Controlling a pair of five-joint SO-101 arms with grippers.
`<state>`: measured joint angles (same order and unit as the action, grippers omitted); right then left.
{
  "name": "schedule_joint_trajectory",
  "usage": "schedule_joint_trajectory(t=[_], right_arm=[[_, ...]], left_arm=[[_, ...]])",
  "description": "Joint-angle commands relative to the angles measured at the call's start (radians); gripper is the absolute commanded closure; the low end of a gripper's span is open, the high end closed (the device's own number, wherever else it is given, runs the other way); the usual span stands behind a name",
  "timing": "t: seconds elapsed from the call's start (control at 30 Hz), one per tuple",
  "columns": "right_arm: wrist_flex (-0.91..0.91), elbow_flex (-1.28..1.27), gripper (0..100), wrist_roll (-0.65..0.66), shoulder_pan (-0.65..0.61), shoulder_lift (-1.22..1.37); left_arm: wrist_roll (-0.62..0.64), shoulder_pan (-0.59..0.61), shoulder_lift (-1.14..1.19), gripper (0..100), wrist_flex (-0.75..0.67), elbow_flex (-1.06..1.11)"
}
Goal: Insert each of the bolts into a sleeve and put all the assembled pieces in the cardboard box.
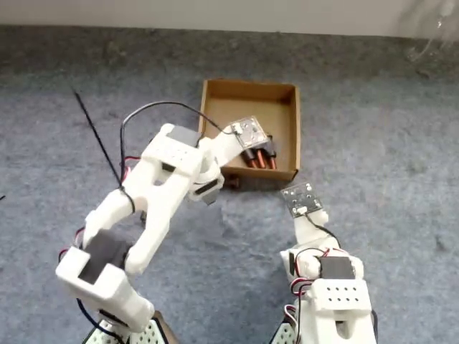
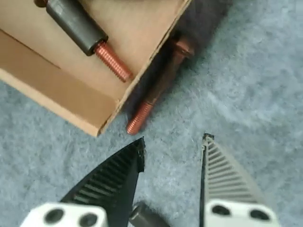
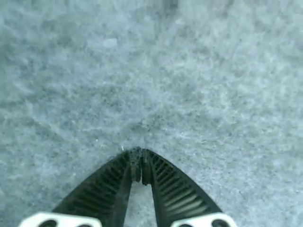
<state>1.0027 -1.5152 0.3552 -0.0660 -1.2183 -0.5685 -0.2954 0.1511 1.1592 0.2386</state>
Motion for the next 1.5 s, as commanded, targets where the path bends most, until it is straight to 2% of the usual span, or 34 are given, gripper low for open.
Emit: schedule_joint_trajectory(t=[0.0,0.3,0.7,0.83,0.93,1.23,1.47], right_arm=[[-0.015,0.007,99.1,-0.009,0.012,-0.01],[-0.015,0.007,99.1,-0.009,0.012,-0.01],[-0.016,0.007,99.1,-0.009,0.012,-0.01],[-0.016,0.007,99.1,-0.009,0.012,-0.01],[-0.016,0.007,99.1,-0.009,0.012,-0.01],[-0.016,0.007,99.1,-0.009,0.012,-0.01],[-0.016,0.007,99.1,-0.009,0.012,-0.01]], left_arm=[[-0.012,-0.015,0.047,82,-0.023,-0.114],[-0.012,-0.008,0.148,82,-0.158,-0.145],[-0.009,-0.016,0.278,82,-0.207,-0.143],[-0.009,-0.019,0.285,93,-0.203,-0.14],[-0.009,-0.015,0.277,100,-0.153,-0.124],[-0.006,-0.012,0.13,100,0.069,-0.077],[0.146,-0.008,-0.188,100,0.132,0.185]])
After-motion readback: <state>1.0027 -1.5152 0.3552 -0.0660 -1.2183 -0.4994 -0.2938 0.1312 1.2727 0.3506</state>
